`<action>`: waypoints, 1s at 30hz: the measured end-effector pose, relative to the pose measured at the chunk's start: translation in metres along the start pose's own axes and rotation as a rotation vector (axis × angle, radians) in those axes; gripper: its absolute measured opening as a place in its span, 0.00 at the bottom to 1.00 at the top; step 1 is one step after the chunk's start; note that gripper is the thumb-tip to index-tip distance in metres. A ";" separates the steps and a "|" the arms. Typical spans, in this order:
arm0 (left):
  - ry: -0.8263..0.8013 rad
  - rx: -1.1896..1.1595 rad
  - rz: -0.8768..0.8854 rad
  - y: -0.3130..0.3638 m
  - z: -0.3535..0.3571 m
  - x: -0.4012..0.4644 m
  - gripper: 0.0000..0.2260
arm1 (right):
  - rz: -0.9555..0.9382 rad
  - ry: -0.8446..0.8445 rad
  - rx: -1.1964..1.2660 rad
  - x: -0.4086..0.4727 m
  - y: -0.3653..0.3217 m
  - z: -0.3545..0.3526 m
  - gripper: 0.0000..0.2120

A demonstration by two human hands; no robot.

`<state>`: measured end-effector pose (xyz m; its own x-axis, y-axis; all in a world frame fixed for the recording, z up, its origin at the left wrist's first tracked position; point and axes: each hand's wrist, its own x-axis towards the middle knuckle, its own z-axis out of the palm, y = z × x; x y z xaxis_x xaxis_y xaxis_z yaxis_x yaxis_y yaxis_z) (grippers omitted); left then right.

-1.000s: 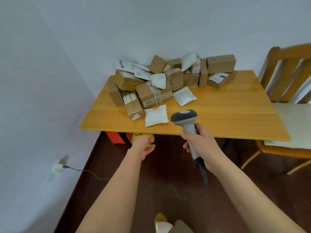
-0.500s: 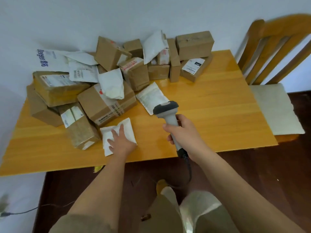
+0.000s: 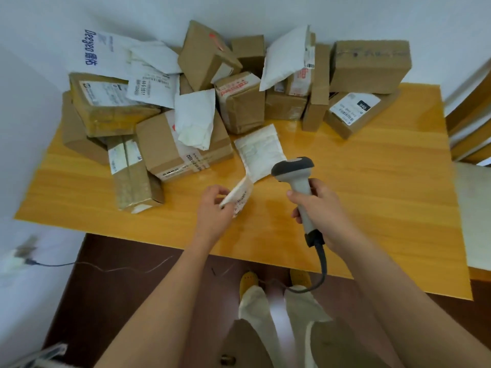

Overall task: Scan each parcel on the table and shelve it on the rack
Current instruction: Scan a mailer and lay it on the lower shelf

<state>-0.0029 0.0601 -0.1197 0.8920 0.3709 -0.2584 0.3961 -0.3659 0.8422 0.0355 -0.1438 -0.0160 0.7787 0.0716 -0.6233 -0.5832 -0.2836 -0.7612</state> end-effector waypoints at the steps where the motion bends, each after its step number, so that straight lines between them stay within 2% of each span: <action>1: 0.010 -0.127 -0.067 0.009 0.000 0.000 0.06 | -0.003 -0.005 0.010 0.003 -0.002 -0.003 0.07; 4: 0.030 -0.397 -0.366 0.016 -0.002 0.007 0.09 | -0.007 -0.023 0.028 0.008 -0.008 -0.009 0.07; 7: 0.063 -0.262 -0.476 -0.003 -0.003 0.009 0.16 | -0.008 -0.059 0.016 0.013 -0.012 -0.013 0.08; 9: 0.103 0.042 -0.436 -0.017 0.000 0.003 0.23 | -0.013 -0.074 0.007 0.015 -0.012 -0.015 0.08; 11: 0.158 0.282 -0.286 -0.028 0.005 -0.007 0.23 | -0.014 -0.086 -0.012 0.017 -0.010 -0.017 0.09; 14: 0.163 0.454 0.006 -0.032 0.020 -0.018 0.19 | -0.007 -0.098 -0.043 0.020 -0.005 -0.021 0.08; 16: 0.067 0.545 0.117 -0.032 0.034 -0.022 0.21 | -0.003 -0.104 -0.055 0.022 -0.001 -0.023 0.08; 18: -0.106 0.601 0.084 -0.029 0.048 -0.024 0.24 | -0.003 -0.110 -0.067 0.022 0.001 -0.025 0.08; 20: -0.190 0.622 0.015 -0.032 0.060 -0.024 0.23 | -0.006 -0.115 -0.091 0.023 0.003 -0.027 0.09; 26: -0.241 0.558 -0.101 -0.032 0.060 -0.012 0.18 | -0.004 -0.120 -0.127 0.026 0.007 -0.029 0.09; 30: -0.200 0.513 -0.110 -0.030 0.057 0.002 0.11 | -0.029 -0.184 -0.204 0.026 0.010 -0.026 0.12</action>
<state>-0.0005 0.0226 -0.1723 0.8435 0.2793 -0.4589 0.4998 -0.7209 0.4800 0.0558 -0.1697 -0.0354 0.7284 0.2501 -0.6379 -0.4882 -0.4638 -0.7393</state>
